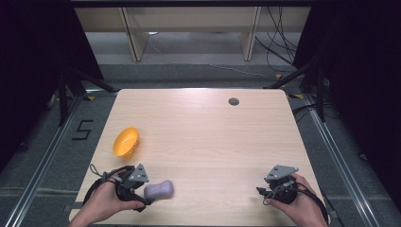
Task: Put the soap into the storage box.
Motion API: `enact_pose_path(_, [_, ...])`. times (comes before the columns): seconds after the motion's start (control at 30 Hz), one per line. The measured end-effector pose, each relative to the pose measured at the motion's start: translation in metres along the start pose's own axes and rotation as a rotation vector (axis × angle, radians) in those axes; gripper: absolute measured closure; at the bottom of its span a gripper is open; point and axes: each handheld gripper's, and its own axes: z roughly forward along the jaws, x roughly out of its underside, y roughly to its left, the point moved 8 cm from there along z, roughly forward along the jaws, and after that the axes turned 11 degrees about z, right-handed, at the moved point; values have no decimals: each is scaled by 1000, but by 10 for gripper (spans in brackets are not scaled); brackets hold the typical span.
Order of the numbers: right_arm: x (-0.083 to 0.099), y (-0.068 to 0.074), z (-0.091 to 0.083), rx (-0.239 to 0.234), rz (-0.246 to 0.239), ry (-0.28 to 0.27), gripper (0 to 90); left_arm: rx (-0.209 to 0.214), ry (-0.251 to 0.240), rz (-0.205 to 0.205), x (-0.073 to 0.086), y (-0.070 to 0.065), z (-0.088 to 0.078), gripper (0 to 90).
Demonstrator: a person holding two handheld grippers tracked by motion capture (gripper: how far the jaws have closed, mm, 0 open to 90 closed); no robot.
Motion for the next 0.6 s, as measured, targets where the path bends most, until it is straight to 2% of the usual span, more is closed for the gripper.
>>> enact_pose_path(0.03, [0,-1,2,10,0,-12,538,-5,8,1,-1,0,1,230])
enact_pose_path(0.1, [1,0,1,3,1,2,541,7,22,14,-1,0,2,238])
enact_pose_path(0.13, [2,0,1,3,10,5,541,26,60,50,-1,0,2,238])
enact_pose_path(0.17, [2,0,1,3,7,2,540,58,86,38,-3,-5,5,252])
enact_pose_path(0.2, [2,0,1,1,8,3,540,66,108,56,-3,-4,5,264])
enact_pose_path(0.23, [2,0,1,1,8,3,540,66,108,56,-3,-4,5,273])
enact_pose_path(0.3, [2,-1,0,6,-7,15,534,83,144,71,-9,-4,7,288])
enact_pose_path(0.37, [2,-1,0,6,4,12,531,90,161,74,-10,-3,8,298])
enact_pose_path(0.4, [4,0,1,1,19,11,526,96,212,109,-11,-1,9,306])
enact_pose_path(0.5, [3,-1,2,0,16,3,521,106,239,131,-12,0,12,309])
enact_pose_path(0.53, [3,-3,1,-5,2,18,519,112,248,145,-13,0,13,309])
enact_pose_path(0.6, [4,-3,1,-6,20,19,514,138,270,174,-16,-1,16,317])
